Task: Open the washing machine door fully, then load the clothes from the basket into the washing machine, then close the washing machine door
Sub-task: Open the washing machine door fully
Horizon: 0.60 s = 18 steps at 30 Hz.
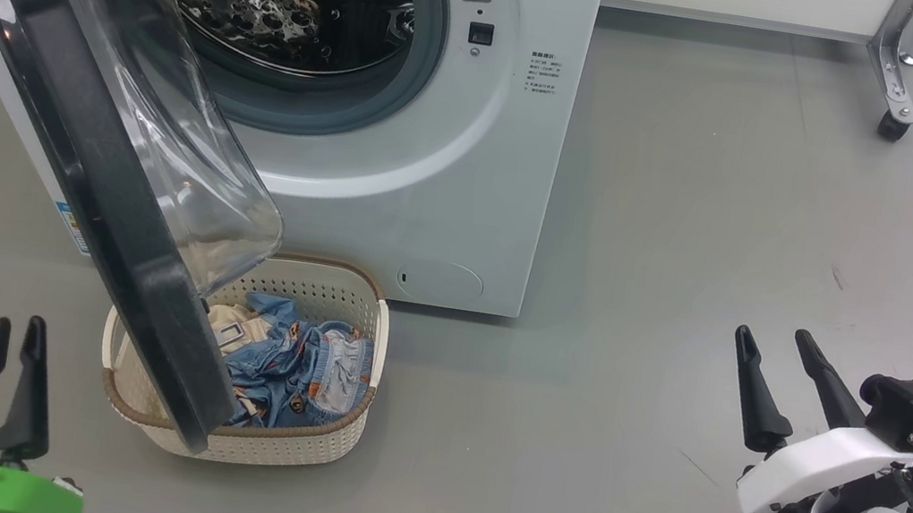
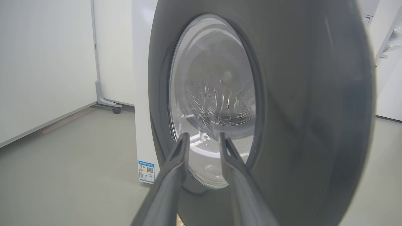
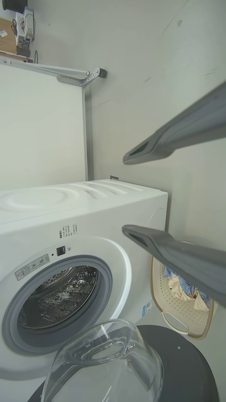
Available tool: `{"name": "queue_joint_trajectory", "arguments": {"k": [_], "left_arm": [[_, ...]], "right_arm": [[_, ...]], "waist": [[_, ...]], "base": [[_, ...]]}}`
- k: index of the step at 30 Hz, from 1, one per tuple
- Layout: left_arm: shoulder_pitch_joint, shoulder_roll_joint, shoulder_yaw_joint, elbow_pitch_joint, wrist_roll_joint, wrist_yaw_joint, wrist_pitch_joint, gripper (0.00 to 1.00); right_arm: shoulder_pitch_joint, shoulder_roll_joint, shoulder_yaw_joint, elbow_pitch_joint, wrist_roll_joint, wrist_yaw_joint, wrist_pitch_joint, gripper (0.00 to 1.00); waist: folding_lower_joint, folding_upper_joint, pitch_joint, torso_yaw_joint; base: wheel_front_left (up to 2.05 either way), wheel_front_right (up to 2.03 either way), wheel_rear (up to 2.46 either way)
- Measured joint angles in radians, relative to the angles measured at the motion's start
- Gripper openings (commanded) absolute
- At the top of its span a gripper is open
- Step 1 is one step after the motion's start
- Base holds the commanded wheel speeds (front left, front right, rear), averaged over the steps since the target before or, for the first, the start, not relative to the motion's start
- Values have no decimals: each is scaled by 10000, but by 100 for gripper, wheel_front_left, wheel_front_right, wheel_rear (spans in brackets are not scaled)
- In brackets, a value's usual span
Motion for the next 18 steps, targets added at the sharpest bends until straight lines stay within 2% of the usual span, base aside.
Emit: {"name": "queue_joint_trajectory", "arguments": {"k": [8, 18], "left_arm": [[-95, 0, 42, -826, 100, 0, 0, 0], [-773, 12, -23, -2928, 656, 0, -2, 0]], "right_arm": [[0, 48, -65, 61, -79, 4, -2, 100], [-1, 213, -163, 86, -92, 90, -2, 100]], "waist": [[0, 0, -14, -15], [0, 0, -45, 1]], "base": [[0, 0, 0], [0, 0, 0]]}}
